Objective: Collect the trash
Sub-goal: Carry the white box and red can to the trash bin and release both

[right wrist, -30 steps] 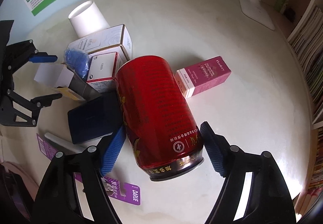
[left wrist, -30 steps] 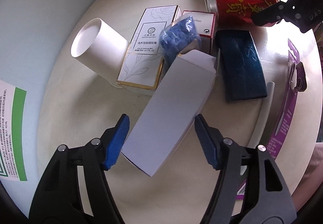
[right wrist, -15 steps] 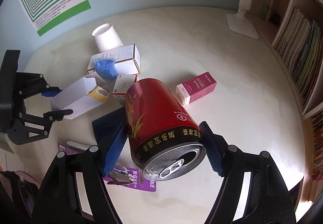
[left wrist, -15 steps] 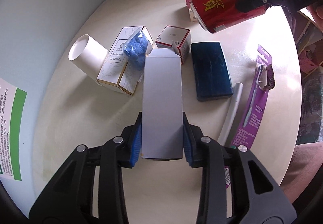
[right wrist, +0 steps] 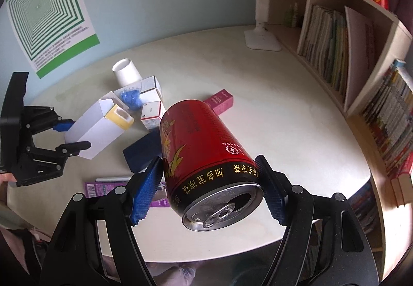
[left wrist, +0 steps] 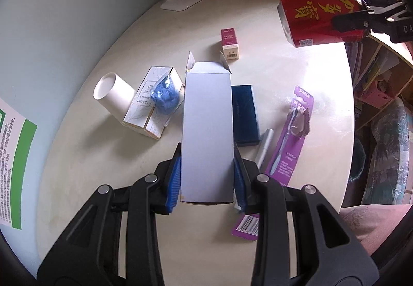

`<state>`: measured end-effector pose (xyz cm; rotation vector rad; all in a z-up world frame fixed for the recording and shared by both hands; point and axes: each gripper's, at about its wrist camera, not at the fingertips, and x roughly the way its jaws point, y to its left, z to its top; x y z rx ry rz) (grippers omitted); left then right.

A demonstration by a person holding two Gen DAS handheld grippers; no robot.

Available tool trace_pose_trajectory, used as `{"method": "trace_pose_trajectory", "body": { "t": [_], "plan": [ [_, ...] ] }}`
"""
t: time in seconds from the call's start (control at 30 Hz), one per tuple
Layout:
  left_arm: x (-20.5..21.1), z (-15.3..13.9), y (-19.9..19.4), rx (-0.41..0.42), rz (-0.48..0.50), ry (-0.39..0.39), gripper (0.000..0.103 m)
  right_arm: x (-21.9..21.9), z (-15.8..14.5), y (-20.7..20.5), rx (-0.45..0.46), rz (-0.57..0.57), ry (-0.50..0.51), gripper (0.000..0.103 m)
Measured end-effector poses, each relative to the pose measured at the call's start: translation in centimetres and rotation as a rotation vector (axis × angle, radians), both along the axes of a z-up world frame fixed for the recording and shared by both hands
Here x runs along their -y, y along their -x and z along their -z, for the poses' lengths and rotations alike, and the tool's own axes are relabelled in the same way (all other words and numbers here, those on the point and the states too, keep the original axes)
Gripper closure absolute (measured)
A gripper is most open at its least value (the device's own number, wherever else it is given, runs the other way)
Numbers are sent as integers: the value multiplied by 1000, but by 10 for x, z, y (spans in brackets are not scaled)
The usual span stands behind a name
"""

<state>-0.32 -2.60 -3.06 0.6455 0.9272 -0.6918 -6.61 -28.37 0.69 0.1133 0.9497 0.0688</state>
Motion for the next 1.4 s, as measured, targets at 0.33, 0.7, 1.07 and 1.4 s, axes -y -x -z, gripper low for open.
{"method": "trace_pose_trajectory", "body": {
  "t": [0.33, 0.7, 1.07, 1.4],
  "plan": [
    [67, 2, 62, -17, 269, 10, 71, 27, 0, 131, -16, 303, 12, 30],
    [150, 33, 180, -104, 488, -30, 71, 74, 50, 275, -102, 537, -67, 30],
    [255, 147, 287, -320, 548, -168, 71, 148, 171, 399, -249, 775, -247, 30],
    [328, 289, 343, -485, 578, -323, 71, 182, 327, 445, -354, 880, -447, 30]
  ]
}}
